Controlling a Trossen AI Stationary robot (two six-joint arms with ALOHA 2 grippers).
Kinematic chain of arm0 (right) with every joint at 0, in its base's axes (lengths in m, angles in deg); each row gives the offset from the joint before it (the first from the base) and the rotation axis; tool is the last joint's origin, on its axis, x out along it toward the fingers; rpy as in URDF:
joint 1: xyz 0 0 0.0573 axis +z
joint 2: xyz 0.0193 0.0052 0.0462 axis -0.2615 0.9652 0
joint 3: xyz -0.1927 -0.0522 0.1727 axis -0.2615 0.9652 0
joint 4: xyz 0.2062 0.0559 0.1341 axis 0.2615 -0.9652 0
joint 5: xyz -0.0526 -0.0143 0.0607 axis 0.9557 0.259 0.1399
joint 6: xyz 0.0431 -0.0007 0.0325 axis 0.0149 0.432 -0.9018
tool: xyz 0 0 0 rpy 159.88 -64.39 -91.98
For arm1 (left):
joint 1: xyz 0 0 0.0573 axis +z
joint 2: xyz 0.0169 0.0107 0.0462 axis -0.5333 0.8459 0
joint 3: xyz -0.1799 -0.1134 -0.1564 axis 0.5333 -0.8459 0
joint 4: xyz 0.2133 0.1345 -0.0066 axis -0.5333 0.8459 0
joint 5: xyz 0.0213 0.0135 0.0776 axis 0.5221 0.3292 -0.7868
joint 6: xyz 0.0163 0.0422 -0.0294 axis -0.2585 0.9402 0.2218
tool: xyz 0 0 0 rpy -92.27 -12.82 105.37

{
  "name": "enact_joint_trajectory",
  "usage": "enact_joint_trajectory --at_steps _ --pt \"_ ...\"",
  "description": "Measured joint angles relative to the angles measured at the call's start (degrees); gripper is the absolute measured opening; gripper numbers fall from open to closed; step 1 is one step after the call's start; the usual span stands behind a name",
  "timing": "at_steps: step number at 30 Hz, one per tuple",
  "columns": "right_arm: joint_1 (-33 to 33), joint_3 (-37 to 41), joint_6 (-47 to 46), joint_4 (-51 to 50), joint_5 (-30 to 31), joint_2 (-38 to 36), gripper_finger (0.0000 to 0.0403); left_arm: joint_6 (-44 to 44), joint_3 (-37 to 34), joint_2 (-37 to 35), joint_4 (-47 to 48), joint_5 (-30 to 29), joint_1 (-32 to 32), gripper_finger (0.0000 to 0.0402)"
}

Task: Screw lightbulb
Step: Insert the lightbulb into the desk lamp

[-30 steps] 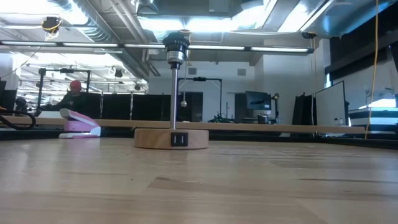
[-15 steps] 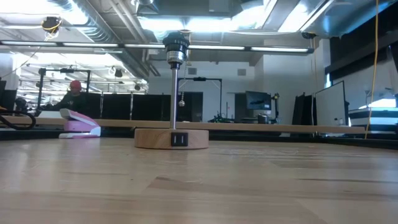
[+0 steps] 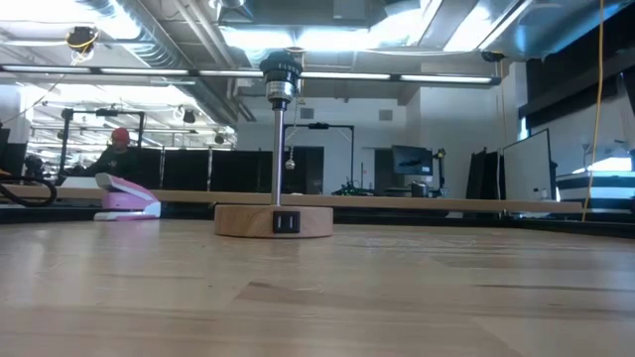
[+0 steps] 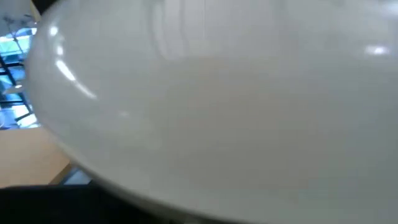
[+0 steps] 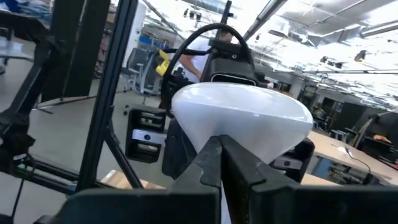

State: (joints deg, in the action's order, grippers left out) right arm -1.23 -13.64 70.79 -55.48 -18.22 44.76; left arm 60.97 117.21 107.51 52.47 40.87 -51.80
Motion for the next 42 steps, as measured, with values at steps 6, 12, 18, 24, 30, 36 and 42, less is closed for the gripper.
enact_joint_trajectory --at_steps 6,12,18,24,30,36,42 --pt "0.0 0.0 -1.5 -4.5 0.8 -1.3 0.0022 1.4 -0.2 -1.1 1.0 -1.1 -1.5 0.0143" --pt "-0.1 0.0 -2.9 -15.1 15.9 -3.0 0.0069 3.0 -0.2 -2.2 1.6 -6.1 -2.8 0.0141" --pt "-4.1 4.4 -5.3 -23.0 14.9 -3.0 0.0161 5.8 -1.0 -2.7 1.9 -9.2 -2.2 0.0141" --pt "-15.1 23.6 -11.3 1.4 -1.2 -2.6 0.0229 8.6 -8.4 -7.5 -4.6 -7.7 0.3 0.0141" --pt "-19.1 33.7 -17.9 11.2 -10.7 -1.0 0.0253 4.8 -16.5 -15.4 -8.7 -6.9 4.4 0.0141" --pt "-16.7 31.9 -24.0 13.3 -17.2 3.9 0.0247 3.2 -19.0 -17.7 -9.5 -6.7 6.2 0.0141" --pt "-15.9 26.2 -24.5 13.3 -12.7 12.5 0.0238 3.5 -19.1 -17.6 -9.9 -6.6 6.2 0.0141"
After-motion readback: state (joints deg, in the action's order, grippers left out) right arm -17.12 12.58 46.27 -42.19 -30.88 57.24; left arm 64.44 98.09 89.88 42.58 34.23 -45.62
